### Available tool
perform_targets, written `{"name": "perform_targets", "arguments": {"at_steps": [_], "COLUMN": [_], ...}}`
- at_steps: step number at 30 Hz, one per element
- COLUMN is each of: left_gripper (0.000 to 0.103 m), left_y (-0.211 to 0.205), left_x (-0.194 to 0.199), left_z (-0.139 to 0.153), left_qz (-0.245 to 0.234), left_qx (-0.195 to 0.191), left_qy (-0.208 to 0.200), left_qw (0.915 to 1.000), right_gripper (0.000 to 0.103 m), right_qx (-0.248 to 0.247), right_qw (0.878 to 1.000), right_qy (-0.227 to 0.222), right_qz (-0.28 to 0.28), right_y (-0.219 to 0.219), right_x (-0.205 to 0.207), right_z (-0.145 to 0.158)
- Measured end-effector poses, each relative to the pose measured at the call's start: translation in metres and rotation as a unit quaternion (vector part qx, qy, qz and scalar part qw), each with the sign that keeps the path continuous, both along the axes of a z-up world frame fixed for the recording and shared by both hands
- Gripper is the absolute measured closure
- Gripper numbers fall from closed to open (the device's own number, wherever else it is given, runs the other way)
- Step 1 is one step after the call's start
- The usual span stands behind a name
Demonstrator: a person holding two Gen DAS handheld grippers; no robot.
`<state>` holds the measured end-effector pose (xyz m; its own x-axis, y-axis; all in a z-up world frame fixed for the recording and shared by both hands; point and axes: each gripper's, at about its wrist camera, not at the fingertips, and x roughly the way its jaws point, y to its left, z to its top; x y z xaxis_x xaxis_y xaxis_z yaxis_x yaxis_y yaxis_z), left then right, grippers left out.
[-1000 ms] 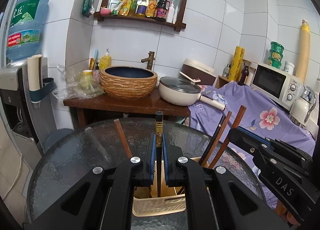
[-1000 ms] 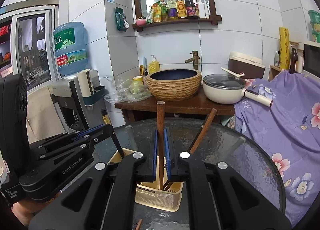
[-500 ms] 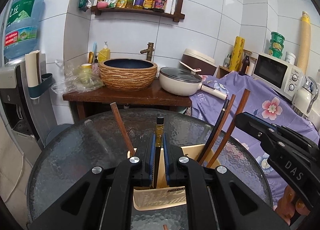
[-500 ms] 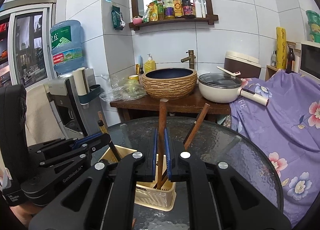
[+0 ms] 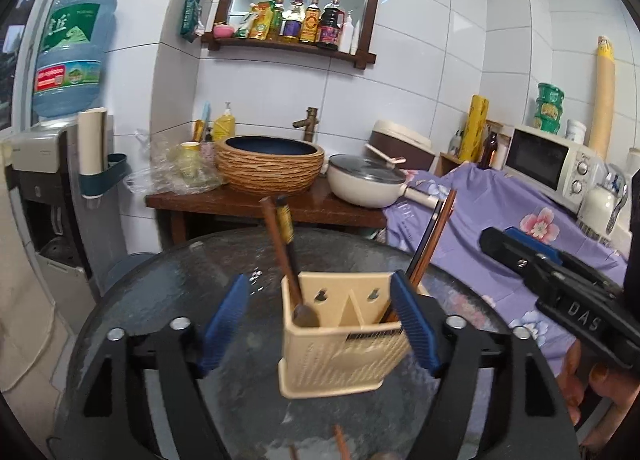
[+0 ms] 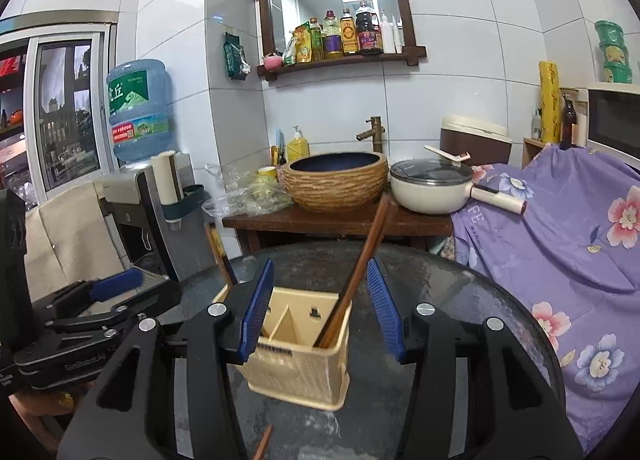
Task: Organize utensils
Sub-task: 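Move both open tools back to the last wooden chopstick and silver spoon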
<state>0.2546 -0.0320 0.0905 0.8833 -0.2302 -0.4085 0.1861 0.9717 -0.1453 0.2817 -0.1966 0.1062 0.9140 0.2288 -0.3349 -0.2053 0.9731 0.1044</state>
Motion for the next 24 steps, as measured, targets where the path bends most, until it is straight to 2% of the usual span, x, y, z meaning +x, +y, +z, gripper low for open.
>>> {"name": "perform_targets", "arguments": {"at_steps": [3,8,14,21,24], "left_gripper": [0.017,0.016,0.019,0.033,0.039], "left_y": [0.006,0.016,0.031,0.033,0.033], "left_x": [-0.014,-0.031,-0.042,-0.051,-0.052], "left_z": [-0.018,-0.061,-0.103,-0.131,-0.138], "left_qz": [0.003,0.005,0.012,0.004,-0.003], "left_qx": [0.024,0.07,0.069,0.07,0.06], "left_qy": [0.02,0.076,0.138,0.18,0.194], "left_qw": [0.9995,0.9946,0.988,0.9812,0.9791], "right_gripper": [0.053,0.053,0.053,0.053,0.053], "right_qx": [-0.026,-0.062,-0.091,-0.072,-0.081], "right_qw": [0.999,0.991,0.976,0.962,0.958], "right_qy": [0.042,0.122,0.194,0.259,0.272], "right_qz": [0.002,0.011,0.022,0.046,0.045], "right_y": [0.006,0.013,0.026,0.036,0.04], "right_x": [-0.016,-0.03,-0.046,-0.058,-0.061], "right_z": [-0.026,-0.075,-0.129,-0.163,-0.173]}}
